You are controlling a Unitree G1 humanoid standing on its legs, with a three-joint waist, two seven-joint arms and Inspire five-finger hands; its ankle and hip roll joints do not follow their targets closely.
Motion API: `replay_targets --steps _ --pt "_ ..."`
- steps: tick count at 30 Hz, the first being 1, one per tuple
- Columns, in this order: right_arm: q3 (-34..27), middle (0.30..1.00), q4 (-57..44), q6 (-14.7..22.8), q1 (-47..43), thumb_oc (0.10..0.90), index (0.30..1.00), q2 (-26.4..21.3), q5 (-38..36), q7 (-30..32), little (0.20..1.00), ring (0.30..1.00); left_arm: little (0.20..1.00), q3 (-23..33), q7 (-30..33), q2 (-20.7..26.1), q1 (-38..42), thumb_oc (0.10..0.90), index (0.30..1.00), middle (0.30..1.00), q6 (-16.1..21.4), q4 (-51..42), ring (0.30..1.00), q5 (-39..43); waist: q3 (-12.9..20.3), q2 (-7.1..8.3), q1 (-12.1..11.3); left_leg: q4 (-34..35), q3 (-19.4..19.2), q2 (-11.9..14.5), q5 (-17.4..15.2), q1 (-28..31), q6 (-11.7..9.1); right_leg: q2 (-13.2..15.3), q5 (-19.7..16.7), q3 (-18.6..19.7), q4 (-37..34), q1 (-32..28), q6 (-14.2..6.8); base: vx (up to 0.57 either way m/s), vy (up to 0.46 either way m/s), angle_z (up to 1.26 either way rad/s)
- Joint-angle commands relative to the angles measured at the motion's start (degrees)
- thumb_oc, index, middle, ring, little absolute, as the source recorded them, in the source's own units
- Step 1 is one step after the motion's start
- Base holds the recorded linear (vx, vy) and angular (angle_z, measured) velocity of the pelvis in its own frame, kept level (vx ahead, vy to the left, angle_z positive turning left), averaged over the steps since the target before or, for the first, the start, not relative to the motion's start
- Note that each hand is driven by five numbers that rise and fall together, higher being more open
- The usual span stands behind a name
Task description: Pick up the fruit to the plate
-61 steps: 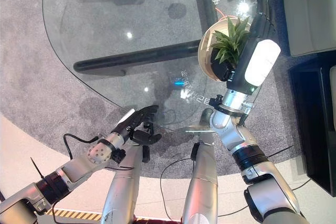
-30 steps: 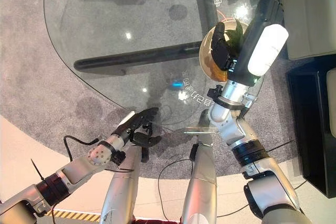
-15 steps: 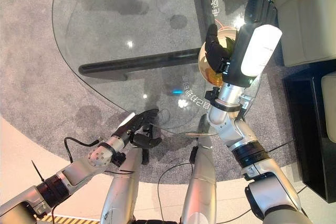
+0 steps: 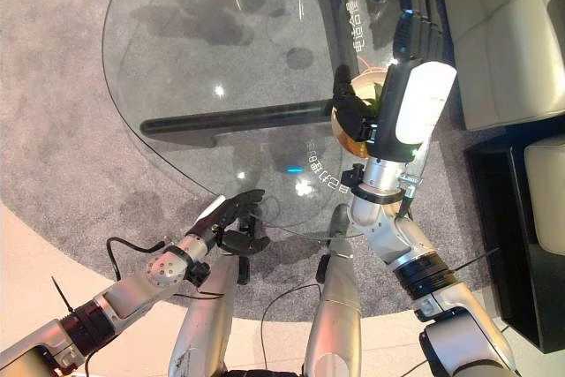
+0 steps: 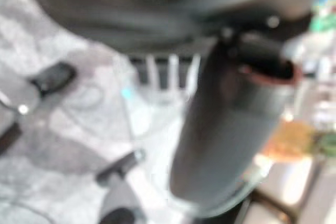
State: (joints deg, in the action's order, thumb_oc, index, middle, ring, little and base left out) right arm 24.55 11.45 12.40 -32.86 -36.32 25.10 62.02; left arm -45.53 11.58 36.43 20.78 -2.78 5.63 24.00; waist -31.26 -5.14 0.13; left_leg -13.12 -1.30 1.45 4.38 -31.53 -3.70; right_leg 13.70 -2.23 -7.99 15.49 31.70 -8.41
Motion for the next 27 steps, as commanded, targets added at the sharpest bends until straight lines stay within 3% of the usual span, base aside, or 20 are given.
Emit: replay_targets --steps 1,8,15,20,22,27 --pt "-1.37 0.900 -10.21 4.88 -2.67 0.800 0.900 -4.19 1.23 0.73 0.900 0.900 0.900 2.55 -1.90 1.64 -3.87 0.800 0.900 0.900 4.37 -5.62 0.900 -2.36 1.46 2.00 -0.38 -0.20 -4.29 -6.56 -7.38 5.73 3.50 -7.26 1.60 -3.21 -2.76 -5.36 0.30 -0.02 -0.056 0.04" --pt "-1.09 0.900 -14.26 6.76 0.11 0.800 0.900 -3.96 -2.00 -5.09 0.900 0.900 0.900 4.05 -2.09 0.94 -6.39 0.800 0.900 0.900 3.58 -2.78 0.900 -1.70 1.46 2.91 -0.39 1.52 -3.41 -6.37 -7.85 13.45 3.13 -7.31 2.80 -3.60 -4.01 -13.14 0.36 0.00 -0.054 0.04" --pt "1.74 0.900 -17.43 10.61 4.50 0.800 0.900 -3.67 -6.00 -15.76 0.900 0.900 0.900 5.76 -2.66 -0.89 -9.37 0.800 0.900 0.900 2.83 3.18 0.900 -0.66 2.39 3.84 0.05 3.97 -2.74 -5.83 -8.39 20.95 2.58 -7.88 3.93 -3.13 -6.62 -20.99 0.75 0.02 -0.034 0.00" --pt "6.96 0.900 -18.57 10.65 9.49 0.800 0.900 -5.79 -9.18 -31.69 0.900 0.900 0.900 7.83 -5.08 -3.35 -12.75 0.800 0.900 0.900 2.10 9.80 0.900 1.87 7.32 5.13 0.18 5.82 -2.68 -5.24 -8.83 24.53 1.93 -8.39 4.35 -3.15 -9.51 -25.35 0.91 0.05 -0.058 -0.02" --pt "7.97 0.900 -18.24 10.61 10.47 0.800 0.900 -6.61 -10.68 -34.83 0.900 0.900 0.900 8.38 -5.73 -3.89 -13.66 0.800 0.900 0.900 2.35 11.39 0.900 1.80 8.41 5.35 0.10 6.20 -2.72 -5.06 -8.81 25.15 1.77 -8.43 4.37 -3.22 -9.92 -26.03 0.93 0.05 -0.056 -0.03" --pt "10.74 0.900 -14.36 7.85 15.38 0.800 0.900 -7.75 -22.01 -53.89 0.900 0.900 0.900 11.51 -10.06 -6.75 -16.66 0.800 0.900 0.900 2.39 19.42 0.900 0.21 13.09 6.40 -0.31 8.30 -2.51 -4.26 -8.38 27.82 1.05 -8.62 4.20 -3.68 -11.92 -28.93 0.99 0.04 -0.064 -0.03"
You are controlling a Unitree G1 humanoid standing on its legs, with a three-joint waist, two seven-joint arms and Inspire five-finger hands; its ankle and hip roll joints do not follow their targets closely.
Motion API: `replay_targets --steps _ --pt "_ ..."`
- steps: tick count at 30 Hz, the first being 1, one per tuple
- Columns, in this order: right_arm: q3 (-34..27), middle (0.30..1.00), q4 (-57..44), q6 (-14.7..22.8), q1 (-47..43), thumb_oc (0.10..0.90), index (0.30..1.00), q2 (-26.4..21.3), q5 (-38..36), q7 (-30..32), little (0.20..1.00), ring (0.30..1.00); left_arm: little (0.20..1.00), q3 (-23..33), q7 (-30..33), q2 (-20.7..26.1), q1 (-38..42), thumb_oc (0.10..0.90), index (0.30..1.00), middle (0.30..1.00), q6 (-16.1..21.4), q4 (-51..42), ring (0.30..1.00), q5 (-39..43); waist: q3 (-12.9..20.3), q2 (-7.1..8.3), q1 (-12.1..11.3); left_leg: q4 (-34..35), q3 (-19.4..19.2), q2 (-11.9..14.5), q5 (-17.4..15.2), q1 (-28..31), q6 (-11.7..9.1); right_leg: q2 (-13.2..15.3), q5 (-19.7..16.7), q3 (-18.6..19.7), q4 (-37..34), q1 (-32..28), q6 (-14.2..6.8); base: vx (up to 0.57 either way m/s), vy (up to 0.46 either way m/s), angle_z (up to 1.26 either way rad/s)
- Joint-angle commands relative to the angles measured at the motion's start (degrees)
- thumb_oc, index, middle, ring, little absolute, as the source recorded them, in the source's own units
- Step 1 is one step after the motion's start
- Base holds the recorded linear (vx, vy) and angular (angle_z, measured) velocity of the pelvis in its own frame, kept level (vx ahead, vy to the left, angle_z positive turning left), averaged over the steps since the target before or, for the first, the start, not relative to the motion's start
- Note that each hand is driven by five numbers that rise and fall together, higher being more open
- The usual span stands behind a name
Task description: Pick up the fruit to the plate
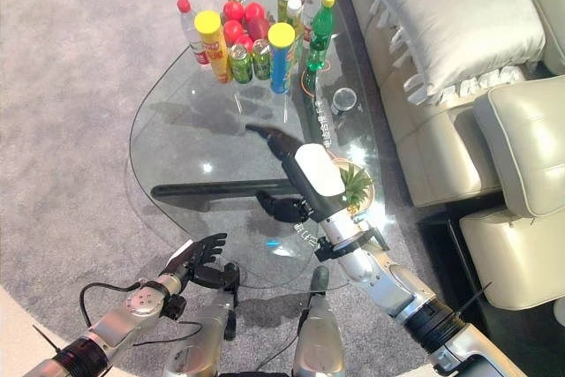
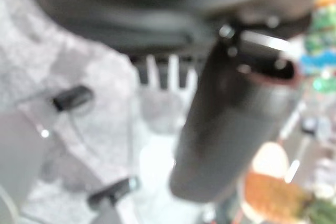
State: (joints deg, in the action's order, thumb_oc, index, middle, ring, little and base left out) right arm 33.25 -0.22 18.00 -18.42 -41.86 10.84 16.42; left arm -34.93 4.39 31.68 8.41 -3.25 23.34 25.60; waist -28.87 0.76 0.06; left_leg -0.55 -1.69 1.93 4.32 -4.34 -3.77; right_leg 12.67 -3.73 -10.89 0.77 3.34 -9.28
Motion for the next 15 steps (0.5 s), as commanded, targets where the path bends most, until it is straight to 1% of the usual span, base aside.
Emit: replay_targets --steps 1,2,5,6,7,11,13,14,15 --pt "2.48 0.900 -0.95 0.67 1.86 0.800 0.900 -1.95 -10.99 -12.87 0.900 0.900 0.900 1.63 -3.62 -2.73 -4.56 0.800 0.900 0.900 2.57 3.75 0.900 -2.29 11.75 0.70 -0.31 -3.55 -1.97 -4.59 -8.11 1.34 0.92 -7.65 5.57 -0.91 2.22 -1.23 1.85 0.04 -0.073 -0.04" --pt "2.76 0.900 0.85 -0.44 2.95 0.800 0.900 -1.39 -12.48 -15.99 0.900 0.900 0.900 2.57 -4.48 -3.53 -4.86 0.800 0.900 0.900 2.73 6.07 0.900 -3.16 12.76 0.92 -0.38 -3.03 -1.95 -4.42 -7.90 1.87 0.76 -7.67 5.35 -1.01 1.68 -1.80 1.87 0.04 -0.064 -0.04" --pt "2.54 0.900 4.47 -4.25 5.66 0.800 0.900 -0.07 -18.04 -22.21 0.900 0.900 0.900 4.92 -5.83 -5.32 -5.26 0.800 0.900 0.900 1.55 9.96 0.900 -2.65 14.73 1.21 -0.21 -1.68 -2.06 -3.96 -7.42 3.21 0.43 -7.77 4.95 -1.06 0.42 -3.04 1.90 0.03 -0.043 -0.02" --pt "2.45 0.900 5.23 -4.70 6.15 0.800 0.900 0.22 -18.62 -22.87 0.900 0.900 0.900 5.24 -5.94 -5.59 -5.29 0.800 0.900 0.900 1.34 10.63 0.900 -2.29 15.04 1.24 -0.18 -1.46 -2.12 -3.88 -7.34 3.43 0.39 -7.80 4.89 -1.05 0.24 -3.24 1.91 0.03 -0.049 -0.02" --pt "2.12 0.900 7.13 -6.17 7.80 0.800 0.900 1.21 -20.31 -24.94 0.900 0.900 0.900 6.23 -6.28 -6.50 -5.57 0.800 0.900 0.900 1.00 12.64 0.900 -2.00 15.89 1.31 -0.10 -0.96 -2.29 -3.62 -7.18 3.96 0.30 -7.88 4.78 -1.18 -0.19 -3.78 1.93 0.03 -0.047 0.01" --pt "1.00 0.900 12.49 -9.44 11.72 0.800 0.900 4.13 -23.02 -29.52 0.900 0.900 0.900 8.49 -6.51 -8.28 -6.06 0.800 0.900 0.900 0.69 16.61 0.900 -2.52 17.54 1.36 0.43 0.02 -2.64 -3.13 -6.84 5.04 0.13 -8.14 4.56 -0.97 -1.16 -4.80 2.10 0.01 -0.036 -0.03" --pt "0.46 0.900 14.85 -11.09 13.19 0.800 0.900 5.36 -23.53 -31.20 0.900 0.900 0.900 9.34 -6.36 -8.95 -6.35 0.800 0.900 0.900 0.39 18.02 0.900 -2.46 18.10 1.37 0.69 0.26 -2.90 -2.88 -6.75 5.45 0.02 -8.17 4.49 -0.89 -1.45 -5.21 2.17 0.01 -0.025 -0.06" --pt "-0.01 0.900 17.35 -12.30 14.15 0.800 0.900 6.38 -25.22 -32.36 0.900 0.900 0.900 10.08 -6.56 -9.47 -6.37 0.800 0.900 0.900 0.14 19.48 0.900 -2.38 18.44 1.34 0.84 0.47 -3.03 -2.75 -6.68 5.74 0.03 -8.20 4.42 -0.86 -1.78 -5.58 2.24 0.00 -0.019 -0.08" --pt "-0.23 0.900 18.35 -12.75 14.52 0.800 0.900 6.90 -25.57 -32.65 0.900 0.900 0.900 10.35 -6.60 -9.64 -6.38 0.800 0.900 0.900 0.00 20.06 0.900 -2.35 18.60 1.31 0.90 0.56 -3.08 -2.70 -6.66 5.86 0.03 -8.21 4.40 -0.86 -1.88 -5.70 2.25 0.01 -0.019 -0.14"
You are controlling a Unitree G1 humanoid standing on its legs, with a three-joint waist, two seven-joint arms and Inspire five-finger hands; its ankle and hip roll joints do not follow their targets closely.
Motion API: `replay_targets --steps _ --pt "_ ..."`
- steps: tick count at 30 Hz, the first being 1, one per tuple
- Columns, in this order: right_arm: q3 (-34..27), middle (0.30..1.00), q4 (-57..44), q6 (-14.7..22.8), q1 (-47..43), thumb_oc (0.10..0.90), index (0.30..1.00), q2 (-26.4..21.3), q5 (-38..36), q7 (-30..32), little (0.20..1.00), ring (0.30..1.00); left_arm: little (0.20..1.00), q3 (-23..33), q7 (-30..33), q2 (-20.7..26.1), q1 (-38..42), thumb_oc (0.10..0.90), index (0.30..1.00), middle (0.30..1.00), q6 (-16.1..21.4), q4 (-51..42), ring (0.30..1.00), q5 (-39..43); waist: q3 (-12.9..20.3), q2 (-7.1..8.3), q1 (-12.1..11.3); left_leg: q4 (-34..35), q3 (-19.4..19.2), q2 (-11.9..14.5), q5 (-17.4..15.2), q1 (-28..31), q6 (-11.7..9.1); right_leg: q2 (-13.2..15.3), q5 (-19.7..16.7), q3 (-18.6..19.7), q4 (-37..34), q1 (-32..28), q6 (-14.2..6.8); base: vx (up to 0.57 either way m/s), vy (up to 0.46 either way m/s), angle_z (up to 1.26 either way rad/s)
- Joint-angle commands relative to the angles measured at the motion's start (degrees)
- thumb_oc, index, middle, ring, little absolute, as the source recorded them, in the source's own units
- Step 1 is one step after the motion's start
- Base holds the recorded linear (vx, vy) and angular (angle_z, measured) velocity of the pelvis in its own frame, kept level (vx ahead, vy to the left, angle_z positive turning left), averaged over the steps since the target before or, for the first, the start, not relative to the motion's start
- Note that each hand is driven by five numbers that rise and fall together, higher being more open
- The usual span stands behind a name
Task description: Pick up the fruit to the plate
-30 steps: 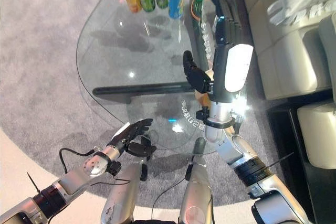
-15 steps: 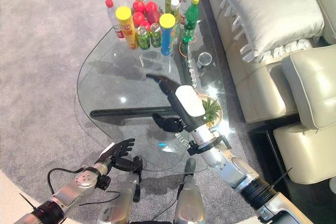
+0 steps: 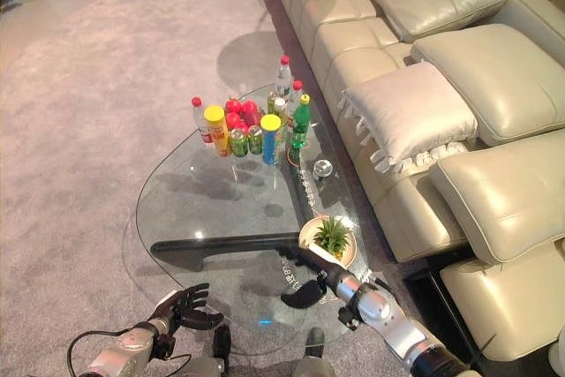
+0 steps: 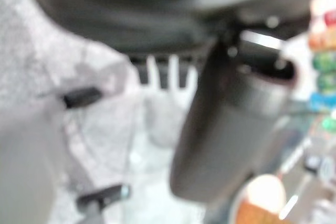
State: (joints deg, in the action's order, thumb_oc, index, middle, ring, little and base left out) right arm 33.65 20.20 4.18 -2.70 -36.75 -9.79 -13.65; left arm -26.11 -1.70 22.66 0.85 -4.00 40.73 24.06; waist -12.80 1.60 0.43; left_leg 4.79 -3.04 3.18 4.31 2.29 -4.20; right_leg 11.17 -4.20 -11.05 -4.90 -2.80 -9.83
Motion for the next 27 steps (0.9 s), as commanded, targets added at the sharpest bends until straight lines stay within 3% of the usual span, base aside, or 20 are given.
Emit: replay_targets --steps 1,7,15,23,27 --pt "-1.06 0.900 -0.42 0.52 -0.57 0.800 0.900 2.75 -4.98 -2.86 0.900 0.900 0.900 2.05 -0.65 -0.89 1.17 0.800 0.900 0.900 0.59 3.65 0.900 -0.97 2.78 0.44 0.64 -4.61 -1.79 -3.87 -6.57 -0.56 0.43 -6.74 4.81 -0.70 3.61 0.24 2.82 0.01 -0.017 -0.14" --pt "-3.26 0.900 9.74 -3.89 1.67 0.800 0.900 8.07 -6.03 -2.17 0.900 0.900 0.900 4.22 -0.32 -2.80 1.29 0.800 0.900 0.900 -0.11 8.91 0.900 -1.45 3.73 0.24 1.03 -3.19 -2.02 -3.34 -6.05 0.63 0.30 -6.86 4.34 -0.57 2.24 -0.83 2.83 0.00 -0.003 -0.02" --pt "-9.34 0.900 32.63 -9.77 2.28 0.800 0.900 16.12 -7.68 1.45 0.900 0.900 0.900 7.94 -0.25 -6.42 1.71 0.800 0.900 0.900 0.85 20.04 0.900 -1.39 5.14 -0.27 1.27 -1.98 -2.39 -3.01 -5.90 1.84 0.45 -7.00 4.18 -0.17 1.16 -1.96 2.87 0.03 0.002 -0.02" --pt "-18.14 0.900 51.16 -14.75 1.95 0.800 0.900 20.67 -13.73 8.40 0.900 0.900 0.900 12.68 1.67 -9.65 1.55 0.800 0.900 0.900 -0.63 30.20 0.900 -0.48 6.61 -1.01 1.22 -0.42 -2.19 -2.68 -5.92 3.38 0.56 -7.38 4.42 0.05 0.63 -3.17 2.96 0.05 0.001 -0.04" --pt "-22.11 0.900 55.80 -15.00 2.49 0.800 0.900 21.79 -13.72 10.88 0.900 0.900 0.900 15.15 3.15 -10.88 0.87 0.800 0.900 0.900 -1.28 33.28 0.900 0.02 7.27 -1.27 1.45 -0.18 -2.22 -2.59 -6.15 3.94 0.59 -7.53 4.54 0.39 0.58 -3.50 2.95 0.04 0.006 -0.01"
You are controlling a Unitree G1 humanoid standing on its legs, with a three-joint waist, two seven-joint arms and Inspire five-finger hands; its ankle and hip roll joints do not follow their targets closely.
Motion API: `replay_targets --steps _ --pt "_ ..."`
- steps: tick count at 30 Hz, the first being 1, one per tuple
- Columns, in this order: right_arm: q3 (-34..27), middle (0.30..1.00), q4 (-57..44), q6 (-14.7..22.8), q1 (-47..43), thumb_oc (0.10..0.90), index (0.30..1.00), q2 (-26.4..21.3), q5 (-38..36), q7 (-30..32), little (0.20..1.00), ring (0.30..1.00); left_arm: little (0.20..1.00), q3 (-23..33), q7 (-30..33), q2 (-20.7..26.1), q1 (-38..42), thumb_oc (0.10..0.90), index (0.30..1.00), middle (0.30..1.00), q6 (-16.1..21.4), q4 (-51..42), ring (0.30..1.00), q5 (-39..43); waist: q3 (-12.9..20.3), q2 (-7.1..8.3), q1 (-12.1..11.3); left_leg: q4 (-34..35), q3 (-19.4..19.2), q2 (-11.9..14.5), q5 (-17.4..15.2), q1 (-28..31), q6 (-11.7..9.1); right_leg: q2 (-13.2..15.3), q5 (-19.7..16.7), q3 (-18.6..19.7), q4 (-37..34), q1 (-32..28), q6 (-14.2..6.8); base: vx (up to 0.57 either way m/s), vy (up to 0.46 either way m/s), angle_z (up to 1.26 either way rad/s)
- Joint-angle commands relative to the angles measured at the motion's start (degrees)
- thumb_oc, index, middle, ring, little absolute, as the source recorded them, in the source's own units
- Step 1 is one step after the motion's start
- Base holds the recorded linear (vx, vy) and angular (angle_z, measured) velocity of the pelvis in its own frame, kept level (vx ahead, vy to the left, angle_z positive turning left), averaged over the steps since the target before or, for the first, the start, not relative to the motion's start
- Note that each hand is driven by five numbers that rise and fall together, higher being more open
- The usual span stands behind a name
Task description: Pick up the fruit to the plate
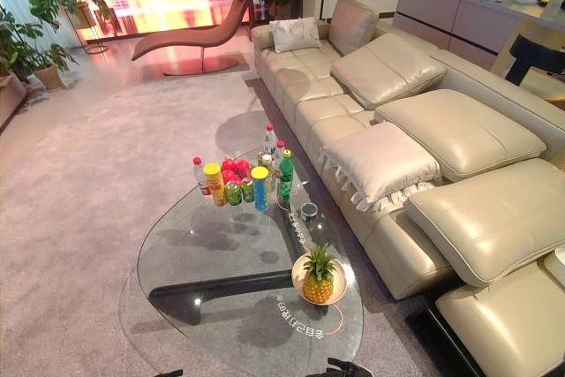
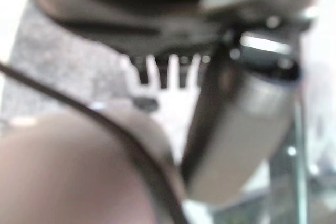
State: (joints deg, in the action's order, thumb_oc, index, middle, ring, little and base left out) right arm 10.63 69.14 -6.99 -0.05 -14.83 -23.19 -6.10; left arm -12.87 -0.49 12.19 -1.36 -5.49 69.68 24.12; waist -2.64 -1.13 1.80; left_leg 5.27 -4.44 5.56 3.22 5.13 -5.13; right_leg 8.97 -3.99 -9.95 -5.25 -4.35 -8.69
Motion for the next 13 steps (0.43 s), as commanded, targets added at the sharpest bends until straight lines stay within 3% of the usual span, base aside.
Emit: replay_targets --steps 1,13 --pt "0.39 0.900 7.40 -3.74 -0.05 0.800 0.900 -0.05 -0.33 3.33 0.900 0.900 0.900 2.22 2.01 -0.52 2.83 0.800 0.900 0.900 0.43 4.84 0.900 0.05 -2.79 1.39 0.10 -0.65 -0.81 -4.94 -5.07 1.15 1.52 -5.34 4.37 -0.65 0.94 -1.99 1.83 0.04 0.012 -0.06" --pt "-0.64 0.900 8.93 -1.21 -0.42 0.800 0.900 1.24 0.53 3.16 0.900 0.900 0.900 4.37 3.77 -1.37 2.07 0.800 0.900 0.900 1.09 6.68 0.900 3.14 -2.43 1.29 -0.35 -0.32 -0.29 -4.84 -5.06 1.41 1.55 -5.16 4.41 -0.96 0.82 -2.30 1.94 0.01 0.001 -0.05"
